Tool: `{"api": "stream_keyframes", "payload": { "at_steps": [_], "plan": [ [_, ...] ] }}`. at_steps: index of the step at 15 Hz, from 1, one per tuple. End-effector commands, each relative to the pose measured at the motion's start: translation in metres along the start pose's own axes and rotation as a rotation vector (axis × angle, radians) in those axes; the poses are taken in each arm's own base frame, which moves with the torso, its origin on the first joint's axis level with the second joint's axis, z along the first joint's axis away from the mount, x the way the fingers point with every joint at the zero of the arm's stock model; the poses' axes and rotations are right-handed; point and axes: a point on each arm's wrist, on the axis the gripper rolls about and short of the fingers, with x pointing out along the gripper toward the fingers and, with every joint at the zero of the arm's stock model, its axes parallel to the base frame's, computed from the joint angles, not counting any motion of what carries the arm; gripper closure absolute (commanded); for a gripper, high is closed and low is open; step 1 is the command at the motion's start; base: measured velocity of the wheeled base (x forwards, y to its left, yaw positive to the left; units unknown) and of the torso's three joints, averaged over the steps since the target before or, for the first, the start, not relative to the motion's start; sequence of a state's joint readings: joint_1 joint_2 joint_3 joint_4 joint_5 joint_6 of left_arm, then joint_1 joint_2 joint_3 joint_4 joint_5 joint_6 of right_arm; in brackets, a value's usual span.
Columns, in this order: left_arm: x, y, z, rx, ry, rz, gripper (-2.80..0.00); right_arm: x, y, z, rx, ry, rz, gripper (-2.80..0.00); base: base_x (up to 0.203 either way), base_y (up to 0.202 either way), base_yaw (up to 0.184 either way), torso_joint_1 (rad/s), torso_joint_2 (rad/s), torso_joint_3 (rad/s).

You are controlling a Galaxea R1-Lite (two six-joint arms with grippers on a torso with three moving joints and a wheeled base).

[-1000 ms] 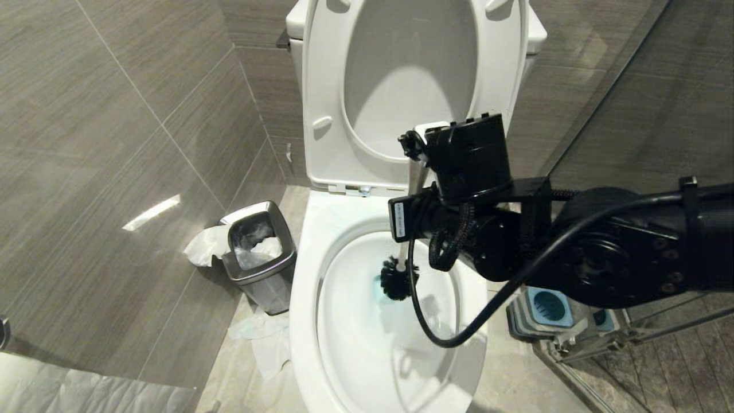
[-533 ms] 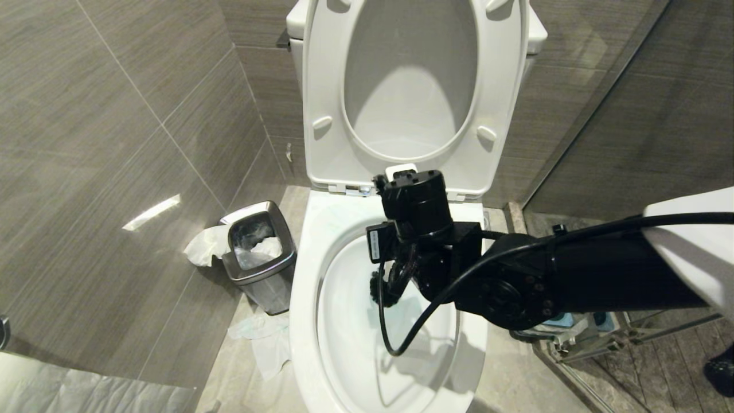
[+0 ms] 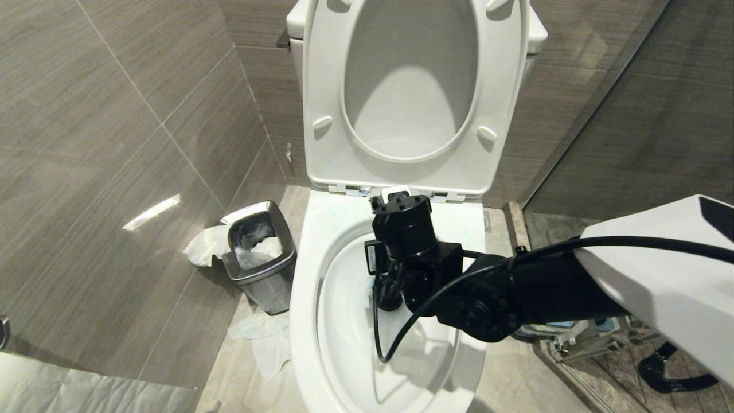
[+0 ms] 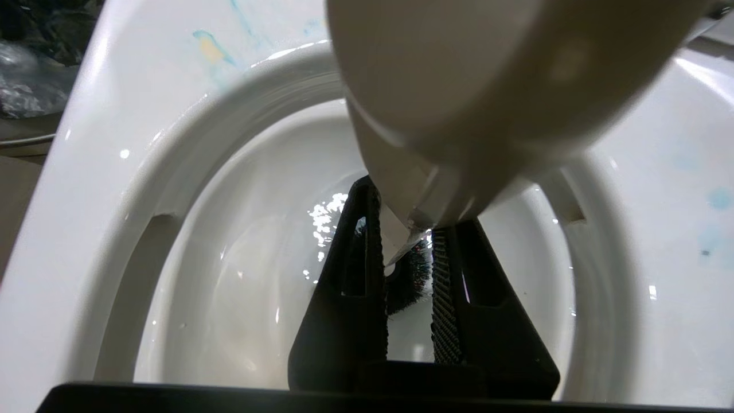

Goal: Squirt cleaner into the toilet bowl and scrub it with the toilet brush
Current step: Scrub the toilet bowl

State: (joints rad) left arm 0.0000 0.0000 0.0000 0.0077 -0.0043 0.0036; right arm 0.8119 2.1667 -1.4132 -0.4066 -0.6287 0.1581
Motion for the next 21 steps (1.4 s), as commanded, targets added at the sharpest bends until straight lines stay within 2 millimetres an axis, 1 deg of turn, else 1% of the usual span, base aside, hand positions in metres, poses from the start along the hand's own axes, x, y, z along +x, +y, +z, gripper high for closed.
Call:
{"api": "stream_keyframes", "payload": {
  "at_steps": [1,3,4,5,6,8,10,12,14,17,18,19,21],
  "plan": [
    [0.0,0.0,-0.001,-0.001,0.003,0.001,0.0,-0.027,-0.013,0.03,0.042,-0.058,0.01,0.0,0.0,0.0,0.0,0.0,0.0,0.0],
    [0.0,0.0,-0.001,-0.001,0.003,0.001,0.0,-0.066,-0.03,0.059,0.069,-0.098,0.031,0.0,0.0,0.0,0.0,0.0,0.0,0.0],
    [0.0,0.0,-0.001,-0.001,0.003,0.001,0.0,-0.083,-0.039,0.069,0.078,-0.11,0.038,0.0,0.0,0.0,0.0,0.0,0.0,0.0],
    [0.0,0.0,-0.001,-0.001,0.003,0.001,0.0,-0.096,-0.046,0.075,0.08,-0.113,0.043,0.0,0.0,0.0,0.0,0.0,0.0,0.0],
    [0.0,0.0,-0.001,-0.001,0.003,0.001,0.0,-0.102,-0.049,0.075,0.066,-0.095,0.041,0.0,0.0,0.0,0.0,0.0,0.0,0.0],
    [0.0,0.0,-0.001,-0.001,0.003,0.001,0.0,-0.095,-0.045,0.067,0.052,-0.075,0.037,0.0,0.0,0.0,0.0,0.0,0.0,0.0],
    [0.0,0.0,-0.001,-0.001,0.003,0.001,0.0,-0.081,-0.036,0.054,0.033,-0.042,0.03,0.0,0.0,0.0,0.0,0.0,0.0,0.0],
    [0.0,0.0,-0.001,-0.001,0.003,0.0,0.0,-0.061,-0.025,0.032,0.02,0.003,0.019,0.0,0.0,0.0,0.0,0.0,0.0,0.0],
    [0.0,0.0,-0.001,-0.001,0.003,0.001,0.0,-0.037,-0.012,0.006,0.01,0.034,-0.008,0.0,0.0,0.0,0.0,0.0,0.0,0.0],
    [0.0,0.0,-0.001,-0.001,0.003,0.001,0.0,-0.006,0.004,-0.029,0.005,0.043,-0.037,0.0,0.0,0.0,0.0,0.0,0.0,0.0],
    [0.0,0.0,-0.001,-0.001,0.003,0.0,0.0,0.001,0.007,-0.031,0.018,0.026,-0.051,0.0,0.0,0.0,0.0,0.0,0.0,0.0],
    [0.0,0.0,-0.001,-0.001,0.003,0.001,0.0,0.004,0.008,-0.025,0.04,-0.001,-0.061,0.0,0.0,0.0,0.0,0.0,0.0,0.0],
    [0.0,0.0,-0.001,-0.001,0.003,0.001,0.0,-0.006,0.003,-0.008,0.067,-0.035,-0.055,0.0,0.0,0.0,0.0,0.0,0.0,0.0]
  ]
}}
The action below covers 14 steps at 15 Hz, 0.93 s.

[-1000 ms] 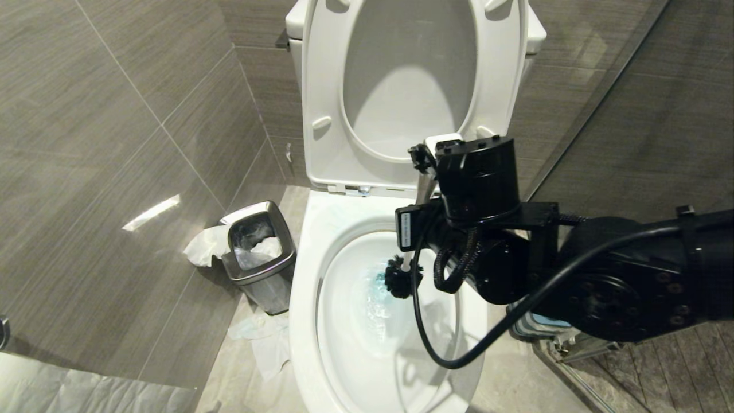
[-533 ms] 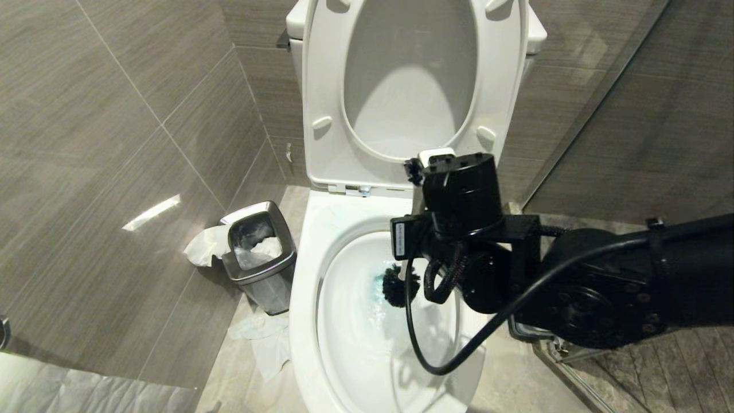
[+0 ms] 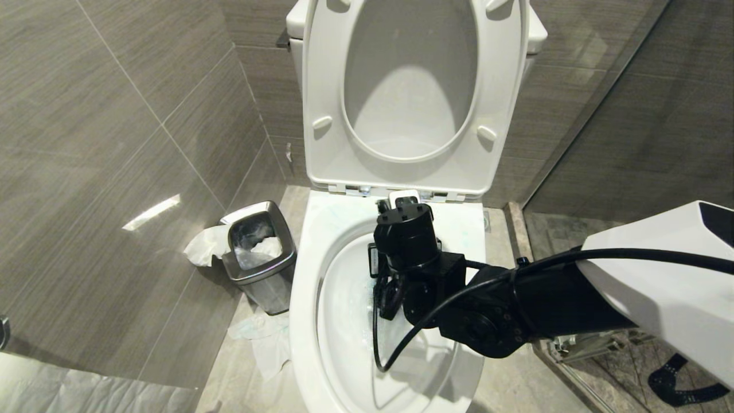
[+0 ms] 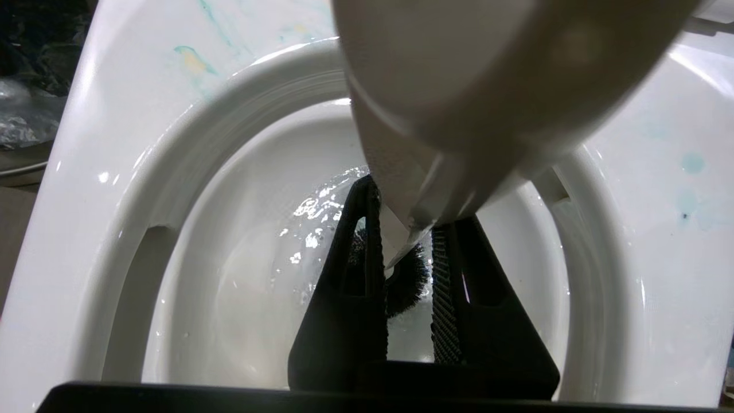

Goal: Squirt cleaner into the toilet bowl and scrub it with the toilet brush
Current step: Scrub the toilet bowl

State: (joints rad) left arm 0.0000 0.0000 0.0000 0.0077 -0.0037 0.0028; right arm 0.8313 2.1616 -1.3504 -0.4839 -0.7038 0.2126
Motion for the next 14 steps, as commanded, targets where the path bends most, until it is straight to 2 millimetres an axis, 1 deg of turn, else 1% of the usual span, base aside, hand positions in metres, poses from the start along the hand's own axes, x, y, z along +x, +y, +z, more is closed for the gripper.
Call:
{"api": "stream_keyframes", "payload": {
  "at_steps": [1,3,5,6,7,8,9,11,14],
  "plan": [
    [0.0,0.0,-0.001,0.0,0.003,0.001,0.0,-0.007,-0.003,0.013,0.022,-0.025,0.002,0.0,0.0,0.0,0.0,0.0,0.0,0.0],
    [0.0,0.0,-0.001,0.0,0.003,0.001,0.0,-0.035,-0.019,0.047,0.059,-0.069,0.019,0.0,0.0,0.0,0.0,0.0,0.0,0.0],
    [0.0,0.0,-0.001,0.0,0.003,0.001,0.0,-0.072,-0.039,0.082,0.092,-0.106,0.037,0.0,0.0,0.0,0.0,0.0,0.0,0.0],
    [0.0,0.0,-0.001,0.0,0.003,0.001,0.0,-0.088,-0.051,0.095,0.099,-0.114,0.04,0.0,0.0,0.0,0.0,0.0,0.0,0.0],
    [0.0,0.0,-0.001,0.0,0.003,0.001,0.0,-0.101,-0.06,0.102,0.09,-0.103,0.039,0.0,0.0,0.0,0.0,0.0,0.0,0.0],
    [0.0,0.0,-0.001,0.0,0.003,0.001,0.0,-0.106,-0.064,0.104,0.079,-0.09,0.032,0.0,0.0,0.0,0.0,0.0,0.0,0.0],
    [0.0,0.0,-0.001,0.0,0.003,-0.001,0.0,-0.102,-0.064,0.101,0.066,-0.077,0.019,0.0,0.0,0.0,0.0,0.0,0.0,0.0],
    [0.0,0.0,-0.001,0.0,0.003,0.001,0.0,-0.087,-0.056,0.088,0.036,-0.043,0.001,0.0,0.0,0.0,0.0,0.0,0.0,0.0],
    [0.0,0.0,-0.001,0.001,0.003,-0.001,0.0,-0.055,-0.037,0.065,0.002,-0.002,-0.025,0.0,0.0,0.0,0.0,0.0,0.0,0.0]
  ]
}}
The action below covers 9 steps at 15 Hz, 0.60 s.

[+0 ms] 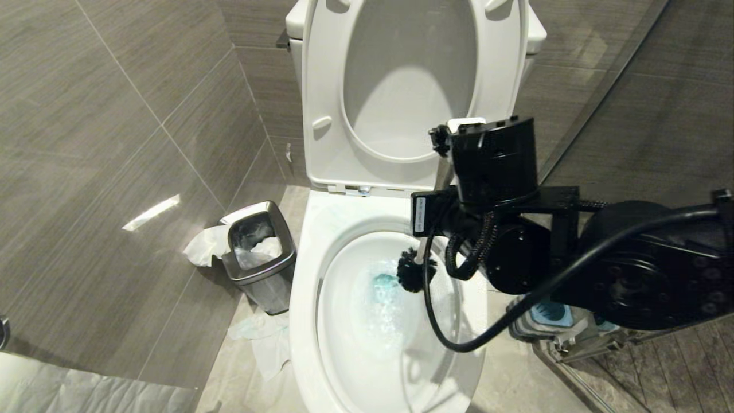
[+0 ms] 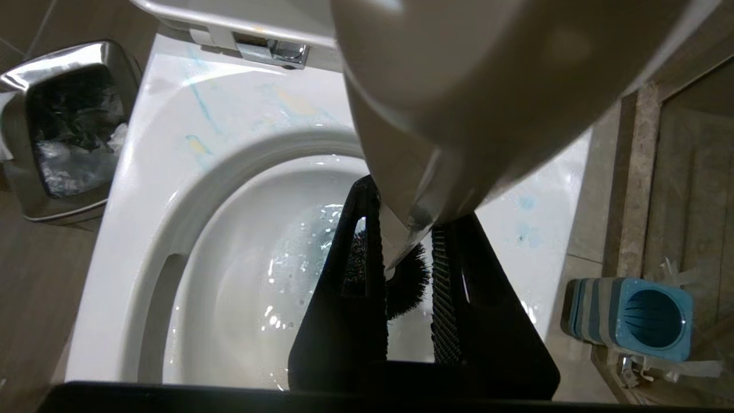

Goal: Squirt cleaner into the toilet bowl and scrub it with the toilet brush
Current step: Scrub the toilet bowl

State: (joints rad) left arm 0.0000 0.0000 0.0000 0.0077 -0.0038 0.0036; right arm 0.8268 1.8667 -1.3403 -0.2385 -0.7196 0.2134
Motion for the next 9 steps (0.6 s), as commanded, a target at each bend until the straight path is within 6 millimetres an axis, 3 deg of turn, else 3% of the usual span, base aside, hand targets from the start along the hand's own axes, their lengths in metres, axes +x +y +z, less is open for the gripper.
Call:
{"api": "stream_keyframes", "payload": {
  "at_steps": [1,4,9],
  "plan": [
    [0.0,0.0,-0.001,-0.001,0.003,0.001,0.0,0.025,0.014,-0.021,-0.03,0.034,-0.021,0.0,0.0,0.0,0.0,0.0,0.0,0.0],
    [0.0,0.0,-0.001,-0.001,0.004,0.0,0.0,0.056,0.029,-0.034,-0.03,0.033,-0.055,0.0,0.0,0.0,0.0,0.0,0.0,0.0],
    [0.0,0.0,-0.001,-0.001,0.003,0.0,0.0,0.085,0.05,-0.027,0.002,-0.016,-0.069,0.0,0.0,0.0,0.0,0.0,0.0,0.0]
  ]
}}
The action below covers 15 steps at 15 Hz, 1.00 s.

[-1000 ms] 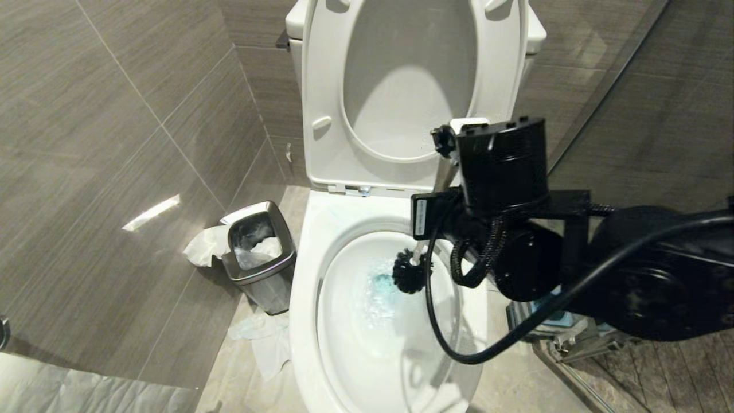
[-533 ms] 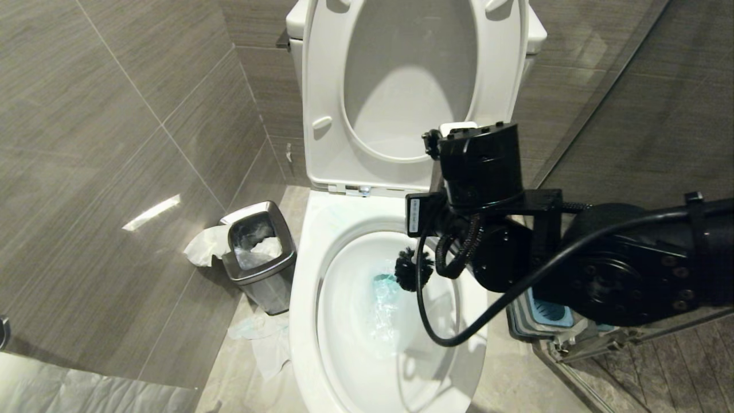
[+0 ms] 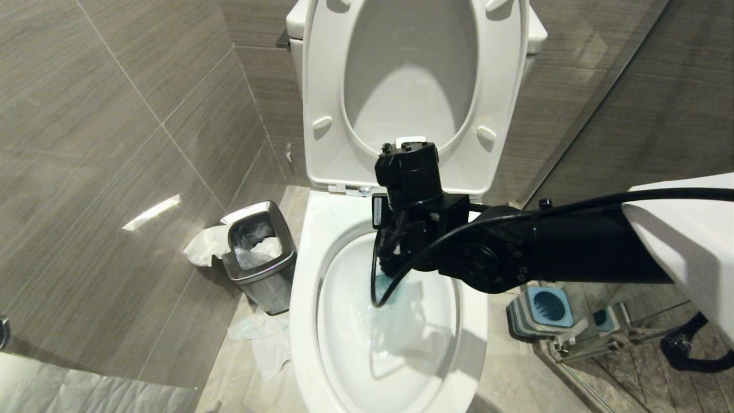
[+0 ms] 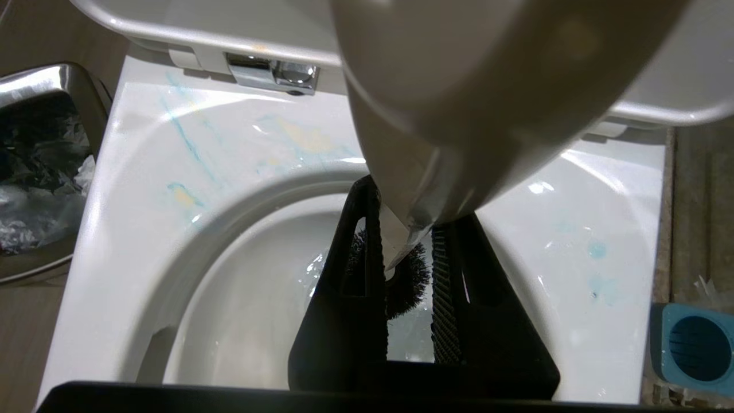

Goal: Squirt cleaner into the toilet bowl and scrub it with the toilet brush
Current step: Scrub the toilet bowl

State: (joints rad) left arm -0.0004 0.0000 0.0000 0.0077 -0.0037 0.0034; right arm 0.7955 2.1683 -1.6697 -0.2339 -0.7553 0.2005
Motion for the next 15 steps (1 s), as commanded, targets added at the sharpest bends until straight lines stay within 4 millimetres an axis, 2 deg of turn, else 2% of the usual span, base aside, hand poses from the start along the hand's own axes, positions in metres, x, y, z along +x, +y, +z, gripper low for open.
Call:
{"api": "stream_keyframes", "payload": {
  "at_steps": [1,4,6,11,15],
  "plan": [
    [0.0,0.0,-0.001,0.001,0.003,0.001,0.0,0.012,0.011,-0.007,-0.003,0.0,-0.004,0.0,0.0,0.0,0.0,0.0,0.0,0.0],
    [0.0,0.0,-0.001,0.0,0.003,0.0,0.0,0.015,0.024,0.004,0.003,-0.01,0.012,0.0,0.0,0.0,0.0,0.0,0.0,0.0],
    [0.0,0.0,-0.001,0.0,0.003,0.0,0.0,0.009,0.04,0.004,-0.009,-0.002,0.041,0.0,0.0,0.0,0.0,0.0,0.0,0.0],
    [0.0,0.0,-0.001,0.0,0.003,0.001,0.0,-0.032,0.077,-0.009,-0.047,0.013,0.146,0.0,0.0,0.0,0.0,0.0,0.0,0.0],
    [0.0,0.0,-0.001,0.0,0.003,0.0,0.0,-0.064,0.078,-0.013,-0.091,0.049,0.185,0.0,0.0,0.0,0.0,0.0,0.0,0.0]
  ]
}}
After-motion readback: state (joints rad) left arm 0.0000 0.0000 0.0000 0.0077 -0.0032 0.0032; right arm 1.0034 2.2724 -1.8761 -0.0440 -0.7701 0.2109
